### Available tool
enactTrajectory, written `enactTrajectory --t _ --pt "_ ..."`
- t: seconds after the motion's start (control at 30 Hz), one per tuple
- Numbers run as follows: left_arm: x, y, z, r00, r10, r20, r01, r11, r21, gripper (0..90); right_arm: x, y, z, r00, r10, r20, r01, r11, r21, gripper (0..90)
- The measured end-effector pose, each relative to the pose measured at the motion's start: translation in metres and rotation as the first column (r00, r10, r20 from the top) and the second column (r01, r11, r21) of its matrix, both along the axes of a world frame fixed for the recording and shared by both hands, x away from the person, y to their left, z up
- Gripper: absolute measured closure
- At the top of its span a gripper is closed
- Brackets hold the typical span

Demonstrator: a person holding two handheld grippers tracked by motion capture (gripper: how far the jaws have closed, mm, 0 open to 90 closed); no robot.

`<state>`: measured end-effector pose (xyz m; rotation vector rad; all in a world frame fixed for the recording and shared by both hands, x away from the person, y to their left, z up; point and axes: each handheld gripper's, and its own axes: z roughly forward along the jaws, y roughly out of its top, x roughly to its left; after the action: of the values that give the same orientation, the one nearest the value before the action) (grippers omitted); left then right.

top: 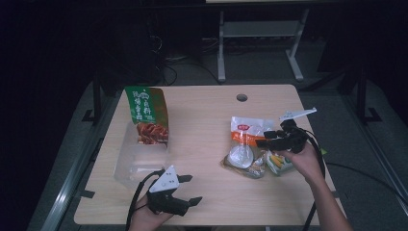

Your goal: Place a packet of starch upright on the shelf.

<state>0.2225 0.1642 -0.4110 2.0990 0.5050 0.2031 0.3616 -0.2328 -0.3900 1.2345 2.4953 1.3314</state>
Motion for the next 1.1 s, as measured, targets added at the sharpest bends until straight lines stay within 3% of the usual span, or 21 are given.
enactTrajectory --t 0.23,0.67,1.0,1.1 --pt "0.000 0.000 -0.001 1.0000 -0.003 -0.001 0.003 1.0000 0.004 26.8 -0.005 -0.016 -0.008 0.9986 -0.051 -0.016 0.051 0.9984 -0.025 38.0" --pt "0.001 -0.001 -0.001 1.0000 -0.004 -0.004 0.004 1.0000 0.005 26.8 0.007 -0.032 -0.020 0.9927 -0.114 -0.038 0.113 0.9927 -0.043 37.6" --pt "0.001 -0.003 -0.003 0.9999 -0.006 -0.016 0.006 1.0000 -0.007 26.1 0.024 -0.021 -0.031 0.9893 -0.133 -0.060 0.131 0.9907 -0.037 40.0" --pt "0.002 -0.003 -0.003 0.9998 -0.007 -0.016 0.007 1.0000 0.000 26.1 0.028 -0.016 -0.034 0.9894 -0.135 -0.052 0.133 0.9900 -0.048 47.8"
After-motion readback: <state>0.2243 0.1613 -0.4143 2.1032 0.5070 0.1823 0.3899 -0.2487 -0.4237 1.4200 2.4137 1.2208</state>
